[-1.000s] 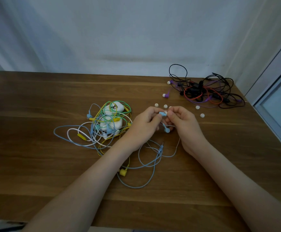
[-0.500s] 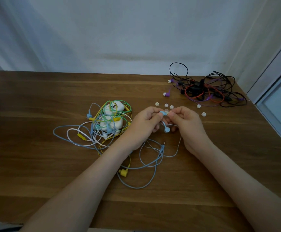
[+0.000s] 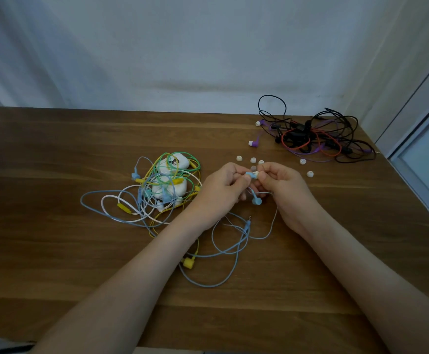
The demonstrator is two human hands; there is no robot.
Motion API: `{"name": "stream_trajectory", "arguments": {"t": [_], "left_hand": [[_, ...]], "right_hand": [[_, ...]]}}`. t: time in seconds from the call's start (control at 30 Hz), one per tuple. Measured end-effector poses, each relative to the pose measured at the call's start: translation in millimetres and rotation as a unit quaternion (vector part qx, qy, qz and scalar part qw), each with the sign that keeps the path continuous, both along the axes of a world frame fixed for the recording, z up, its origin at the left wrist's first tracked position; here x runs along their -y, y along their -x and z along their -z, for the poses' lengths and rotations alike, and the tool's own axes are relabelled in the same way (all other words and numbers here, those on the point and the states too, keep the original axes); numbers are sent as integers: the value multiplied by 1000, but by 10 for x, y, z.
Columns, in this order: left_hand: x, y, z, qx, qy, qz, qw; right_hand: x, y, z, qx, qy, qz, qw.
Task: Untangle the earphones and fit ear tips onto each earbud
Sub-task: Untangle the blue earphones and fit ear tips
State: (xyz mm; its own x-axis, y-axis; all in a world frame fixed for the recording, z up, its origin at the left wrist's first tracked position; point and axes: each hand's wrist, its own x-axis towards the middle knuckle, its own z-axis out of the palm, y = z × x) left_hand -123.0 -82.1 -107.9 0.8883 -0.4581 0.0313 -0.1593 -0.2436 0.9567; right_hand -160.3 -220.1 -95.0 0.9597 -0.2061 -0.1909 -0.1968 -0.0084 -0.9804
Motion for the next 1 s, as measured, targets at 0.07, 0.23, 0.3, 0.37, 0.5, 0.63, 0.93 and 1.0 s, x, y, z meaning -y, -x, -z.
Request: {"name": "stream_trajectory", "arguments": {"t": [0.07, 0.23, 0.3, 0.37, 0.5, 0.63, 0.93, 1.0], "left_hand": [[6, 17, -14, 25, -20, -8, 999], [33, 50, -36, 57, -44, -25, 997], [31, 57, -45, 56, -50, -25, 997], [32, 64, -51, 62, -55, -26, 996], [41, 69, -49, 84, -67, -34, 994], [56, 83, -47, 116, -91, -48, 988], [90, 86, -26, 161, -116, -59, 978], [101, 90, -20, 163, -116, -64, 978]], "right_hand": [[-3, -12, 1, -8, -4, 4, 1000], [4, -18, 13, -11, -11, 1, 1000], [12, -15, 15, -11, -12, -2, 1000], [14, -13, 17, -9, -11, -2, 1000], [-17, -3, 24, 0, 4, 8, 1000], [-65, 16, 32, 28, 26, 22, 999], [-131, 38, 39, 68, 41, 54, 995], [-148, 36, 45, 74, 53, 59, 994]]}}
